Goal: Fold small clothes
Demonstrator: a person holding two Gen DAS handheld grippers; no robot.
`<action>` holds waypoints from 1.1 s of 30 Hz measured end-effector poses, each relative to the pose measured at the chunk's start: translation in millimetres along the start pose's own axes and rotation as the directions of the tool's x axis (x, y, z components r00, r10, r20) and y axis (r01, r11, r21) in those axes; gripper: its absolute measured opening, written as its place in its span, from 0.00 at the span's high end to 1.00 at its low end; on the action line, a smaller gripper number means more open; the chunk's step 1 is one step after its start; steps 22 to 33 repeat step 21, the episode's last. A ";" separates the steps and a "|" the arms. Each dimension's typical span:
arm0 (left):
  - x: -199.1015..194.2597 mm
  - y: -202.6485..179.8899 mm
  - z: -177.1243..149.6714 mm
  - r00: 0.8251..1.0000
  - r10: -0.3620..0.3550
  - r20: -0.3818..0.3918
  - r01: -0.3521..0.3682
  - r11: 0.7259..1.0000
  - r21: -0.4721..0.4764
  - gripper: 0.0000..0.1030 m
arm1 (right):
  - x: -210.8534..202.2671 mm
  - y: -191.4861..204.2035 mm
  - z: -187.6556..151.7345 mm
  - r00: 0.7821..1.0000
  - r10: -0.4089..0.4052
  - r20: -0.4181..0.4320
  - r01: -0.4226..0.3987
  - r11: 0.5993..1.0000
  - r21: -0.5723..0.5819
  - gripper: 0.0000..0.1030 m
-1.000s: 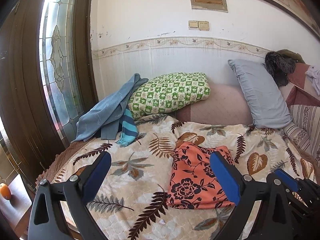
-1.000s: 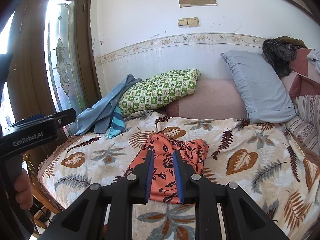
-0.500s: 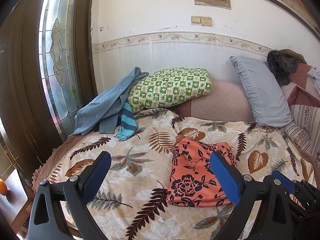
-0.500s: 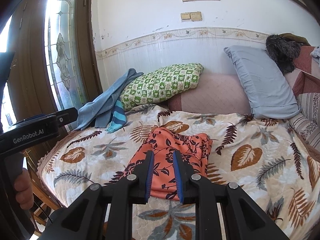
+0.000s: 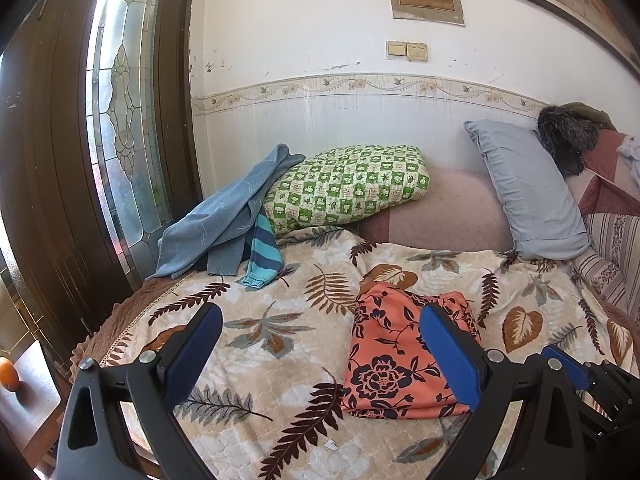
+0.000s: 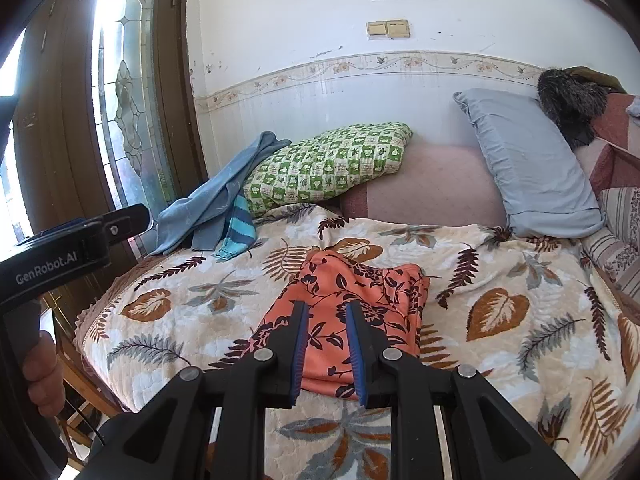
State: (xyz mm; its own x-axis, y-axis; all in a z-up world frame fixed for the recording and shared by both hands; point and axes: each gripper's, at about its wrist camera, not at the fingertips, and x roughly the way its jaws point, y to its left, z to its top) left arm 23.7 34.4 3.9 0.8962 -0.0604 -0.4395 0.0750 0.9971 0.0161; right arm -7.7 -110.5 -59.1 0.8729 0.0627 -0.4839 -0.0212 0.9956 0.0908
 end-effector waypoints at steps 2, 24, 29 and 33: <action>-2.5 -0.8 0.0 1.000 -0.002 0.006 0.002 1.000 0.006 0.04 | -1.5 0.4 0.7 1.000 0.000 0.005 0.000 1.000 -0.001 0.78; 0.7 7.1 -2.2 0.998 -0.051 0.022 0.051 0.998 -0.020 0.04 | 4.2 6.7 0.5 1.000 0.012 -0.009 -0.012 1.000 -0.023 0.78; 0.7 7.1 -2.2 0.998 -0.051 0.022 0.051 0.998 -0.020 0.04 | 4.2 6.7 0.5 1.000 0.012 -0.009 -0.012 1.000 -0.023 0.78; 0.7 7.1 -2.2 0.998 -0.051 0.022 0.051 0.998 -0.020 0.04 | 4.2 6.7 0.5 1.000 0.012 -0.009 -0.012 1.000 -0.023 0.78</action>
